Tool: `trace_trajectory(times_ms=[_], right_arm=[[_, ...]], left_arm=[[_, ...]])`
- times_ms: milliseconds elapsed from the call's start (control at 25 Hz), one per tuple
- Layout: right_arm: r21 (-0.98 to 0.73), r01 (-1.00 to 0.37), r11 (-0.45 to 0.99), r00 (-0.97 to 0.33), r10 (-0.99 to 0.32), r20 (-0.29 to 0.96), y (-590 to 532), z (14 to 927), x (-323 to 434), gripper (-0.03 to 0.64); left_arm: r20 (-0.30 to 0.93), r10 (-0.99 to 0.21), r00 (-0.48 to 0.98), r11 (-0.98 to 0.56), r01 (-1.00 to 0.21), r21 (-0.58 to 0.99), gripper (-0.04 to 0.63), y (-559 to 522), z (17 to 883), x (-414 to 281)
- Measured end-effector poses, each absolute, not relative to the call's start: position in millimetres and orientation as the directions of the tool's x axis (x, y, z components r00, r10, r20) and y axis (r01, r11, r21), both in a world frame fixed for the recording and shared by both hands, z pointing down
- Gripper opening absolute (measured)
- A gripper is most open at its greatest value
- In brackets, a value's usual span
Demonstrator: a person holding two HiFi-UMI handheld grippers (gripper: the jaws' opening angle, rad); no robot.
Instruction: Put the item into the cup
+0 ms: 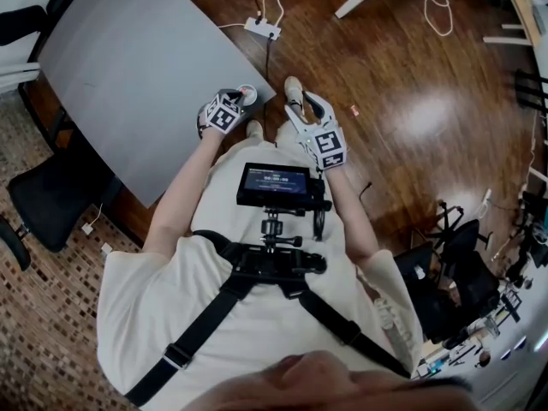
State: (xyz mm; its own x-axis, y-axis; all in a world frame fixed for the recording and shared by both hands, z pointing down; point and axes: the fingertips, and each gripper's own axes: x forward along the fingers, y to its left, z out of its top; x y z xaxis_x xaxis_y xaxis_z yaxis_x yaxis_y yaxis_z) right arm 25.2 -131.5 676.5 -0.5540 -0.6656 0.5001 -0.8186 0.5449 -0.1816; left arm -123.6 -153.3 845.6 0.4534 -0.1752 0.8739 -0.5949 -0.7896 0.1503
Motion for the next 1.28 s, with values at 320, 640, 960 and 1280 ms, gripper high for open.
trace_trajectory(times_ms=[320,640,960,1280], right_arm=[[-0.188,-0.814,0.550,-0.562,-0.661,0.498,-133,682,26,0.238],[-0.174,-0.802,0.572,-0.577,-0.664,0.476,-128,671,11,0.238],[-0.147,-0.793,0.592,-0.584,-0.668,0.461,-113,666,-15,0.238],[-0.137,-0.788,0.600,-0.587,-0.664,0.464,-100,661,-26,0.238]], left_arm=[[0.860,-0.220,0.461,-0.773,-0.620,0.135,0.117,-157,839,-124],[0.723,-0.391,0.570,-0.668,-0.716,0.202,0.166,-164,784,-145],[0.577,-0.600,0.554,-0.569,-0.803,0.180,0.166,-164,732,-197],[0.439,-0.706,0.556,-0.502,-0.830,0.244,0.138,-156,704,-213]])
